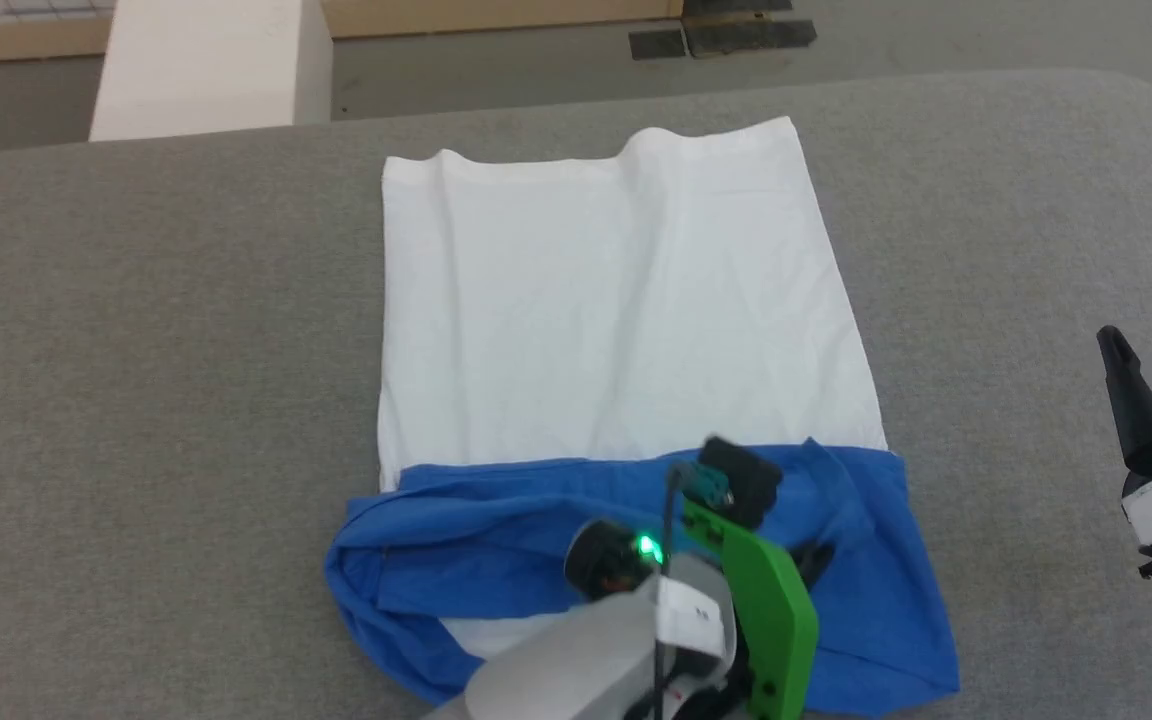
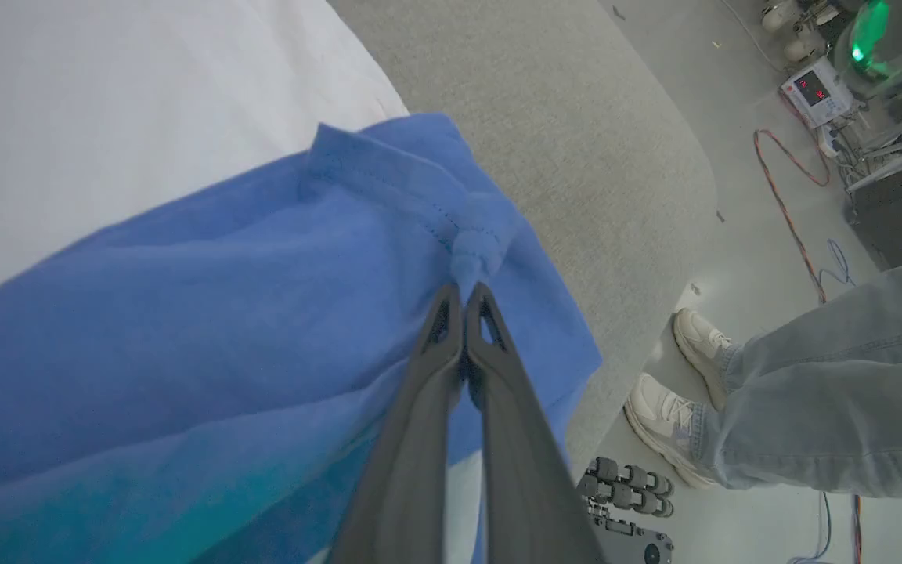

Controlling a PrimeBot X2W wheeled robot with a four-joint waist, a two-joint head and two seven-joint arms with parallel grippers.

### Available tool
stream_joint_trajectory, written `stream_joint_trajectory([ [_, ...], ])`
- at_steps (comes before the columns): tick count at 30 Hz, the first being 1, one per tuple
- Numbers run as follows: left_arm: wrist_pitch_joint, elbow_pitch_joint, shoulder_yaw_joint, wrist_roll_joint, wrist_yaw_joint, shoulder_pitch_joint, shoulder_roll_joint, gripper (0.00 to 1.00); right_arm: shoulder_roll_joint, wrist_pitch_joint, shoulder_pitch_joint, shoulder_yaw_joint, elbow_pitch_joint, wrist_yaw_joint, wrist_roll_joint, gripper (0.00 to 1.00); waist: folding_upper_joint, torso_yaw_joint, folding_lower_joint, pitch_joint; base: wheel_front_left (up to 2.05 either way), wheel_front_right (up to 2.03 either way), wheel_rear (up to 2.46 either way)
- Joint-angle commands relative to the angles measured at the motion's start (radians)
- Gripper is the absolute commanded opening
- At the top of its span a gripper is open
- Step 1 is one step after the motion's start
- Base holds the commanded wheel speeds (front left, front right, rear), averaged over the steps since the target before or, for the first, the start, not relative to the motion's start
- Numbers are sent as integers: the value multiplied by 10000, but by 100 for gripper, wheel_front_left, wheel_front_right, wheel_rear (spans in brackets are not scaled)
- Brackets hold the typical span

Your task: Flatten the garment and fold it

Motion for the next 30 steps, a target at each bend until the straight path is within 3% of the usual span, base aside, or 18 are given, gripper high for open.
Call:
stream_joint_trajectory([
  [1, 65, 307, -369, -219, -32, -148, 10, 0, -29, -110, -30, 6, 51, -13, 89, 100, -1, -213, 1, 239, 0, 0, 0],
  [4, 352, 832, -1009, -620, -43, -191, 9, 0, -62, -164, -49, 23, 109, -13, 140, 100, -1, -247, 1, 320, 0, 0, 0],
  [5, 408, 936, -1113, -815, -51, -218, 9, 38, -73, -182, -61, 27, 131, -13, 155, 100, -1, -253, 1, 340, 0, 0, 0],
  [6, 409, 990, -1175, -924, -56, -284, 9, 100, -82, -197, -75, 21, 148, -13, 166, 100, -1, -248, 1, 353, 0, 0, 0],
  [11, 293, 831, -886, -1931, -67, -888, 9, 100, -136, -236, -134, -22, 225, -13, 152, 100, -1, -51, 1, 242, 0, 0, 0],
  [17, -967, 646, 933, -2905, 29, -1806, 45, 100, -171, -167, -114, 63, 211, -13, 82, 100, -1, 244, 1, -50, 0, 0, 0],
  [21, -2514, 870, 2220, -2651, 248, -2158, 805, 100, -198, -59, -188, 288, 186, -13, 51, 100, -1, 325, 1, -146, 0, 0, 0],
  [24, -3973, 970, 2666, -1775, 481, -2186, 1748, 100, -215, 38, -254, 457, 171, -13, 17, 100, -1, 390, 1, -134, 0, 0, 0],
  [30, -4696, 607, 3524, -152, 1221, -1305, 2940, 100, -278, 300, -476, 579, 128, -13, 40, 100, -1, 610, 1, 211, 0, 0, 0],
])
